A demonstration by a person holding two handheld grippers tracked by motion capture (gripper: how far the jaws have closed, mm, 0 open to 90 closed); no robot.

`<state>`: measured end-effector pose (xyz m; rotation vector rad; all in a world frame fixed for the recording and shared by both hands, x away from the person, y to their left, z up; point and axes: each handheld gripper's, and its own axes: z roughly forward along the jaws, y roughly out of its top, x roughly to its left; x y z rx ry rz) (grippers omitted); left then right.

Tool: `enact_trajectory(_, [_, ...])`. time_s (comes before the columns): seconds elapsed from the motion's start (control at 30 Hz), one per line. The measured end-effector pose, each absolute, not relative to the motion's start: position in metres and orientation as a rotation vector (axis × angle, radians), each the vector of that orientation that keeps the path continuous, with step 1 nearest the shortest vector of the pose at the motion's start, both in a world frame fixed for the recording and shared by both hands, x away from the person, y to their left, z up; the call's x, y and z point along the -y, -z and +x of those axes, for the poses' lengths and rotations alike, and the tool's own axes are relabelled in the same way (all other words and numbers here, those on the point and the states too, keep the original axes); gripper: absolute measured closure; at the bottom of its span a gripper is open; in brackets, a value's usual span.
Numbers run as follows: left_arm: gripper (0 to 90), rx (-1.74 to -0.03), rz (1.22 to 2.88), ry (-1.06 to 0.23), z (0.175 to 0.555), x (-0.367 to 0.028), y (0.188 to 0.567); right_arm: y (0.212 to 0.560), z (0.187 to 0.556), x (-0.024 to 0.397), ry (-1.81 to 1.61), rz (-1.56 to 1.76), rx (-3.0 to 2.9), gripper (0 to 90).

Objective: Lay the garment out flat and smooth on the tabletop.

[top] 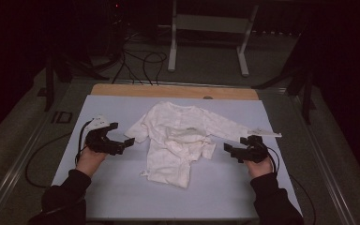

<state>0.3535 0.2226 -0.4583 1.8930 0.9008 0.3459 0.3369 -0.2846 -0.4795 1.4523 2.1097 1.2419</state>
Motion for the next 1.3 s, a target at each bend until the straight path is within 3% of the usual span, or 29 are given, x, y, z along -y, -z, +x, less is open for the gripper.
enact_trajectory(0.23, [11.5,-1.049,1.897,-0.419,0.38,-0.23,0.47,0.472,0.309,0.266,-1.267,1.309,-2.141,12.1])
enact_trajectory(0.53, [24.9,-1.194,1.976,-0.422,0.409,-0.228,0.5,0.473,0.282,0.253,-1.316,1.225,-2.184,11.8])
enact_trajectory(0.77, [47.1,-1.243,2.067,-0.397,0.421,-0.218,0.518,0.475,0.28,0.252,-1.322,1.218,-2.176,12.3])
enact_trajectory(1.03, [62.5,-1.262,2.085,-0.397,0.421,-0.212,0.522,0.474,0.278,0.252,-1.303,1.204,-2.171,13.1])
enact_trajectory(1.17, [81.7,-1.264,2.089,-0.344,0.418,-0.211,0.52,0.474,0.278,0.25,-1.302,1.194,-2.178,13.2])
enact_trajectory(1.3, [87.9,-1.254,2.092,-0.342,0.417,-0.211,0.518,0.473,0.277,0.25,-1.308,1.192,-2.169,13.3])
